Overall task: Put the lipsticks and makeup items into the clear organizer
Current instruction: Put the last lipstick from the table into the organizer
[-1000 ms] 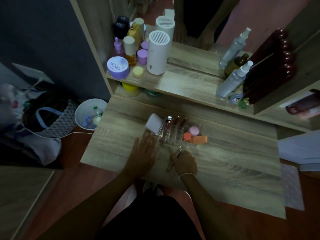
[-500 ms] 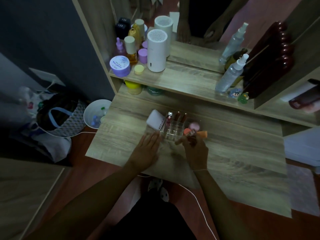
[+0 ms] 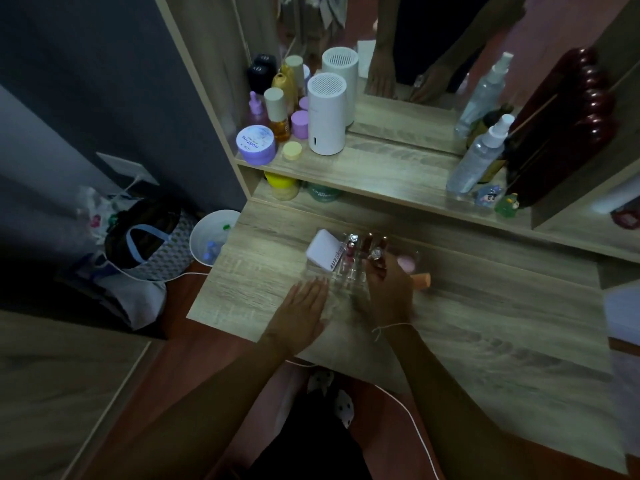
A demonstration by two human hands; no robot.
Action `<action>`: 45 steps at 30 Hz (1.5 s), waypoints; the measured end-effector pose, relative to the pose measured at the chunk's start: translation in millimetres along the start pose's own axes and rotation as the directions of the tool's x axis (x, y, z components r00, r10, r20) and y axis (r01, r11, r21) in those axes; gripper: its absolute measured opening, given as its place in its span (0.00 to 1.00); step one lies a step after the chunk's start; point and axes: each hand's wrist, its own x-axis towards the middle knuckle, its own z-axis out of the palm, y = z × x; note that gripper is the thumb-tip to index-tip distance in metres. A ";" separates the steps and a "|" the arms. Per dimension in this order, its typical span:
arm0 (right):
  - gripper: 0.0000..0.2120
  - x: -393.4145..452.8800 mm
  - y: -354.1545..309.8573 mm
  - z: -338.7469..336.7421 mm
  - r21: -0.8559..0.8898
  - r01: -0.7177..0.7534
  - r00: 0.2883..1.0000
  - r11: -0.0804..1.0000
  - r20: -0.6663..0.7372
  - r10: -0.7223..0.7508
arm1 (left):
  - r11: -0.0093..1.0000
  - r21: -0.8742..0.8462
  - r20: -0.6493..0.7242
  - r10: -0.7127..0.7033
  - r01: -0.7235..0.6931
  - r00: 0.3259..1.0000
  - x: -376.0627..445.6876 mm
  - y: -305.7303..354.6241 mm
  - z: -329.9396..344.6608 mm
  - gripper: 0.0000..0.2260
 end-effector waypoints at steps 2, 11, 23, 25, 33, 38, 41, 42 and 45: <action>0.09 1.9 -0.8 3.8 0.008 0.005 1.000 1.000 -0.002 -0.005 | 1.000 -0.009 0.041 -0.022 0.023 0.999 -1.8 0.5 3.8 0.30; 0.10 11.6 0.4 9.3 0.038 0.018 1.000 0.999 -0.002 -0.018 | 0.990 -0.080 0.139 -0.108 0.120 0.984 -11.7 -2.8 15.6 0.35; 0.12 13.1 3.7 14.0 -0.091 0.019 0.998 0.996 0.055 -0.014 | 0.989 -0.072 0.053 -0.124 0.128 0.991 -15.8 -3.3 23.3 0.36; 0.14 14.3 2.5 14.9 -0.096 -0.004 0.999 0.995 0.040 0.008 | 0.989 -0.071 0.067 -0.128 0.132 0.990 -15.6 -3.5 22.9 0.36; 0.12 15.5 -1.9 16.9 -0.084 -0.040 0.999 0.996 0.026 0.042 | 0.987 -0.081 0.064 -0.133 0.138 0.989 -15.6 -3.2 19.6 0.36; 0.10 16.0 -1.1 17.0 -0.077 -0.029 0.999 0.997 0.017 0.030 | 0.986 -0.084 0.076 -0.141 0.147 0.987 -15.8 -3.6 20.9 0.36; 0.11 15.9 -0.5 17.4 -0.074 -0.036 0.999 0.997 0.020 0.038 | 0.986 -0.087 0.077 -0.135 0.142 0.988 -16.2 -3.5 19.2 0.36; 0.10 16.1 -0.5 17.4 -0.072 -0.039 0.999 0.997 0.017 0.040 | 0.987 -0.085 0.076 -0.132 0.138 0.988 -16.4 -3.5 18.5 0.36; 0.10 16.6 0.5 17.6 -0.069 -0.043 0.999 0.997 0.027 0.045 | 0.987 -0.085 0.084 -0.128 0.135 0.988 -16.9 -3.5 17.6 0.36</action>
